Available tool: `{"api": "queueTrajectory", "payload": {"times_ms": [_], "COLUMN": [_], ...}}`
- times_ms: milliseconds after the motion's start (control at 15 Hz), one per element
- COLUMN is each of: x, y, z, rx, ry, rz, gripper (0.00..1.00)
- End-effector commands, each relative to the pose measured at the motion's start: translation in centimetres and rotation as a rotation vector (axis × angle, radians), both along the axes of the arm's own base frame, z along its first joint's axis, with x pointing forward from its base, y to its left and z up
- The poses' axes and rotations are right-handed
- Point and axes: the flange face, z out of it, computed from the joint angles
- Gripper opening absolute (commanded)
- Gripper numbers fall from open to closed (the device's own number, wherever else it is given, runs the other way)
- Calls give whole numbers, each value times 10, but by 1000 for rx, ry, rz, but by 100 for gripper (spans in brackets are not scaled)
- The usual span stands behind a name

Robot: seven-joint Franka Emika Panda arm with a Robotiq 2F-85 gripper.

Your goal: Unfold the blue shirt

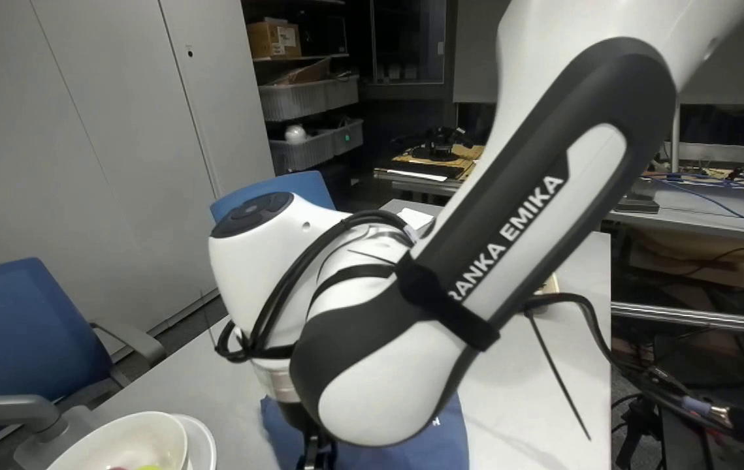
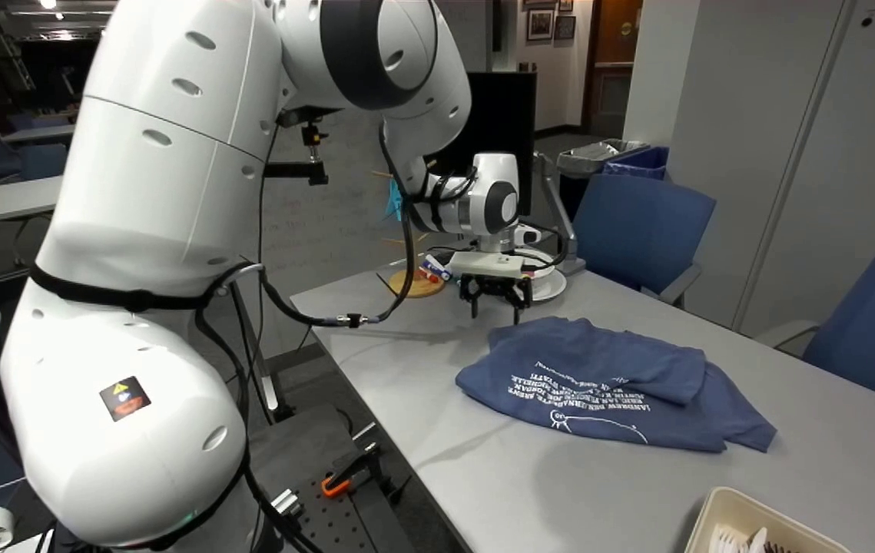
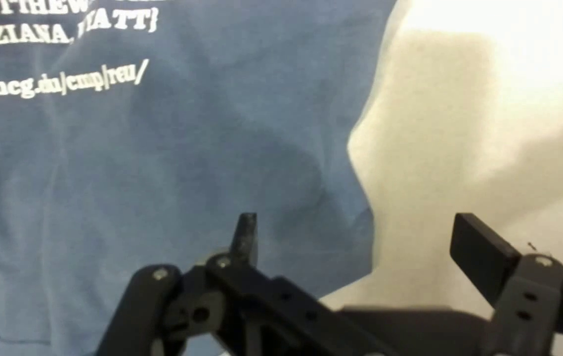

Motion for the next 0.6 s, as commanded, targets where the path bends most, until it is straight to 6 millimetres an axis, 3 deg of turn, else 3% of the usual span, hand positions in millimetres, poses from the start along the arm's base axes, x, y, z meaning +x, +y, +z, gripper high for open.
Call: {"api": "queueTrajectory", "payload": {"times_ms": [0, 533], "x": [-30, -35], "y": [9, 22], "z": [-5, -26], "rx": [-20, -47], "ry": [-22, -198], "rz": [94, 290], "gripper": [100, 100]}}
